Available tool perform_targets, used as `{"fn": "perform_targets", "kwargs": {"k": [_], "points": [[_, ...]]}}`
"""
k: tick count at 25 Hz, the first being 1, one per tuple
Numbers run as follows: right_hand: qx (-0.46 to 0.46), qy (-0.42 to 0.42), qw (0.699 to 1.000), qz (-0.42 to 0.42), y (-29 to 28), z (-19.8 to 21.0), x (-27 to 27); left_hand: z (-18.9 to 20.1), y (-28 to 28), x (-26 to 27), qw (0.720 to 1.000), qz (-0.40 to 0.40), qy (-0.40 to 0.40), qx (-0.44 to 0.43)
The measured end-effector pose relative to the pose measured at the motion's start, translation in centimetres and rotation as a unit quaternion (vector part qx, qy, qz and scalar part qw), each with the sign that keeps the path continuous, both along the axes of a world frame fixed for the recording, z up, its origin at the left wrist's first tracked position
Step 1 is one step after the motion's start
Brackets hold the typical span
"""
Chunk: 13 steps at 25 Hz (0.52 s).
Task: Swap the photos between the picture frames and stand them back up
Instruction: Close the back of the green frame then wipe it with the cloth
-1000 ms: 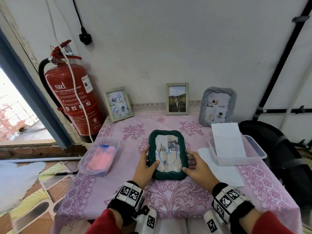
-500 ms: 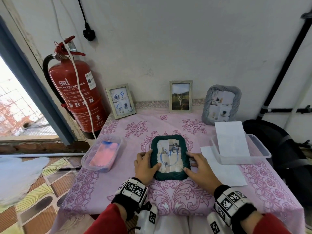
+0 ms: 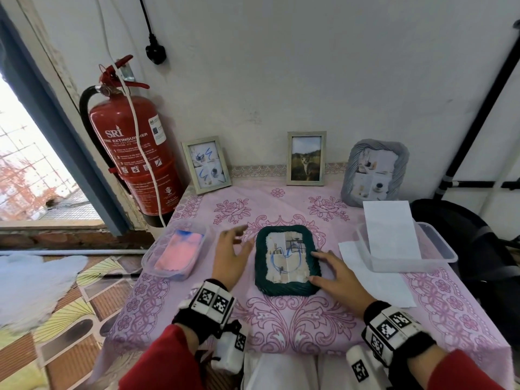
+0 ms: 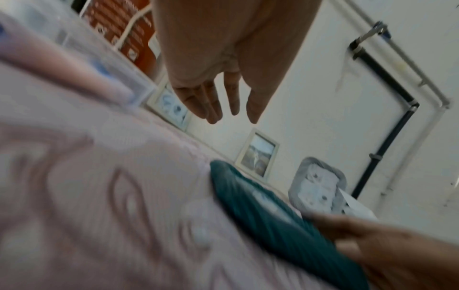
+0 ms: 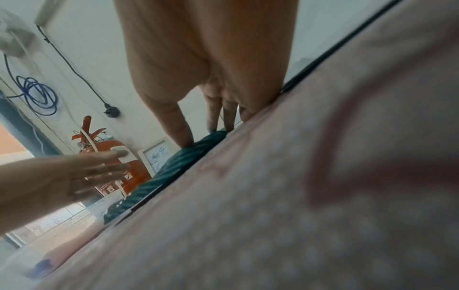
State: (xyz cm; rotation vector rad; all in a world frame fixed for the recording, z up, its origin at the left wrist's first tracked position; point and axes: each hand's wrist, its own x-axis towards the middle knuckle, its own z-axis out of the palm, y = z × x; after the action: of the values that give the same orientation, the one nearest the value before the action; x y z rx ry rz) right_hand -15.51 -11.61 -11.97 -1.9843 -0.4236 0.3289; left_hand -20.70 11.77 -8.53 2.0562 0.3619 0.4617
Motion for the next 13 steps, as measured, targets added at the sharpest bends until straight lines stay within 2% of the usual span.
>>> {"fn": "perform_targets", "kwargs": {"k": [3,5,7,10,13], "points": [[0.002,0.001,1.0,0.003,0.0,-0.1,-0.1,2.4,4.2,0.1,0.998,0.042,-0.036,0.038],[-0.01,-0.005,1.0,0.0,0.0,-0.2,-0.1,3.1,7.5,0.0,0.996,0.07,-0.006,0.063],[-0.022,-0.011,1.0,0.0,0.1,-0.3,-0.1,3.0,10.7,-0.4,0.988,0.07,0.081,0.111],[-0.021,-0.011,1.0,-0.001,0.1,-0.3,0.0,1.9,13.6,-1.4,0.953,0.022,0.24,0.184],[-0.008,0.012,1.0,-0.007,0.1,-0.3,0.0,0.6,14.2,-1.9,0.918,-0.006,0.295,0.266]]}}
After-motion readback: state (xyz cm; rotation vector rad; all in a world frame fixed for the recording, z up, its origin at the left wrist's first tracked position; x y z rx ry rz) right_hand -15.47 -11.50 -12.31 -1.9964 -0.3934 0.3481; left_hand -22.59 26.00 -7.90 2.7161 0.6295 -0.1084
